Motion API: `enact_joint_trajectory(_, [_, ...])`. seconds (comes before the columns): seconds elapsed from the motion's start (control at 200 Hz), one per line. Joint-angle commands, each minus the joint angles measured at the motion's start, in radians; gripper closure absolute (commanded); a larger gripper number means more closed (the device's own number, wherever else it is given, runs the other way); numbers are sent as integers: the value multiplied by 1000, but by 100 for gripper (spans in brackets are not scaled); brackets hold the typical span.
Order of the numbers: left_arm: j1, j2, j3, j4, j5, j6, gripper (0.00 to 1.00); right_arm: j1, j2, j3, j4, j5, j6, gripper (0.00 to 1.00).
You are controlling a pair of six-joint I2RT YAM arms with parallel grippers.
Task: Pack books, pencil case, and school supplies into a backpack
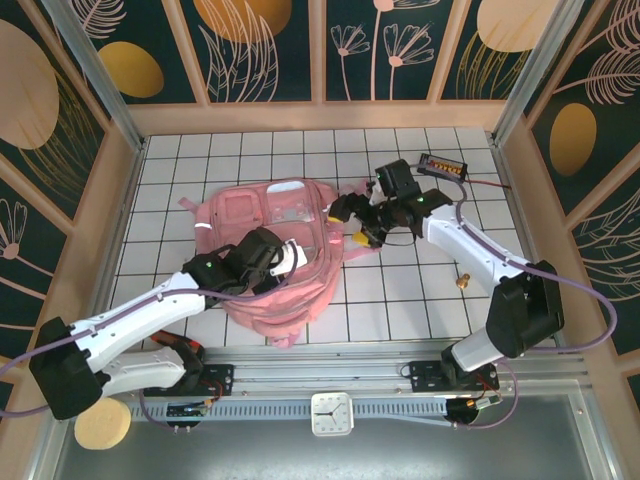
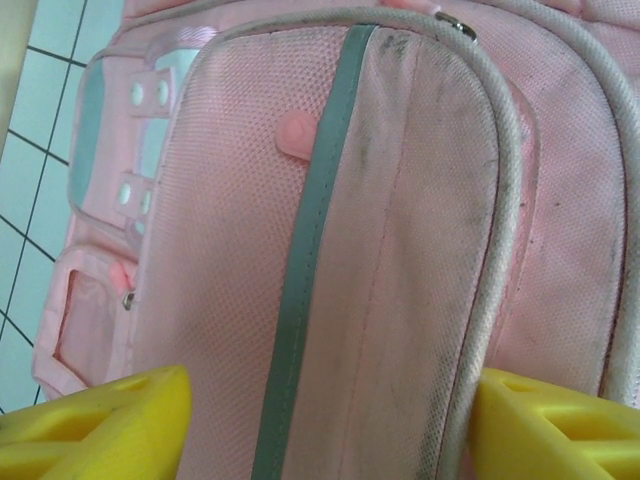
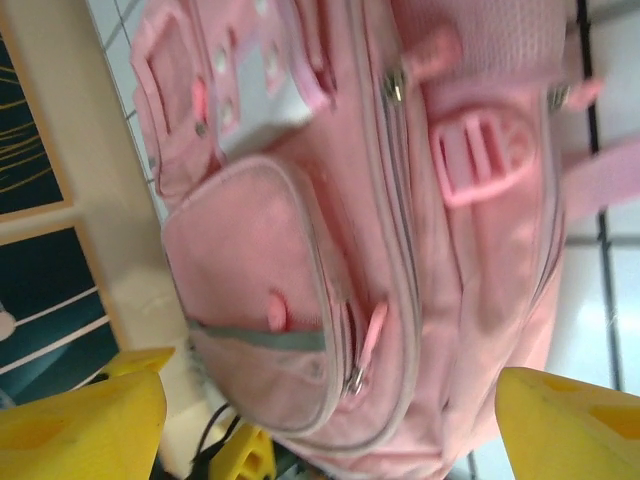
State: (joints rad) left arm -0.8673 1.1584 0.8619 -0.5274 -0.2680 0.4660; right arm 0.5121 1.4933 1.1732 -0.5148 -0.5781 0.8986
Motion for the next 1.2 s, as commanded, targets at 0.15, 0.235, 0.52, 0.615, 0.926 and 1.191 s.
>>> enact_joint_trajectory(0.15, [-57,29,65,7,13,5,27,17,10,-15,-11,-78,181,13])
enact_joint_trajectory(0.235, [-58,30,55,19,14,5,27,22,4,-31,20,-87,189,13])
enact_joint_trajectory(0.52, [-58,90,0,98,-91,-1,76,29,-17,-27,27,-82,233,14])
enact_joint_trajectory(0.615, [-58,85,-7,82,-93,-10,100,29,-30,-34,15,-75,271,17])
enact_joint_trajectory(0.926, [-58,-118,-26,75,-85,-54,100,119,-32,-88,170,-84,481,35])
enact_joint_trajectory(1.191, [-58,-198,-49,53,-75,-87,100,156,0,-119,284,-115,601,48])
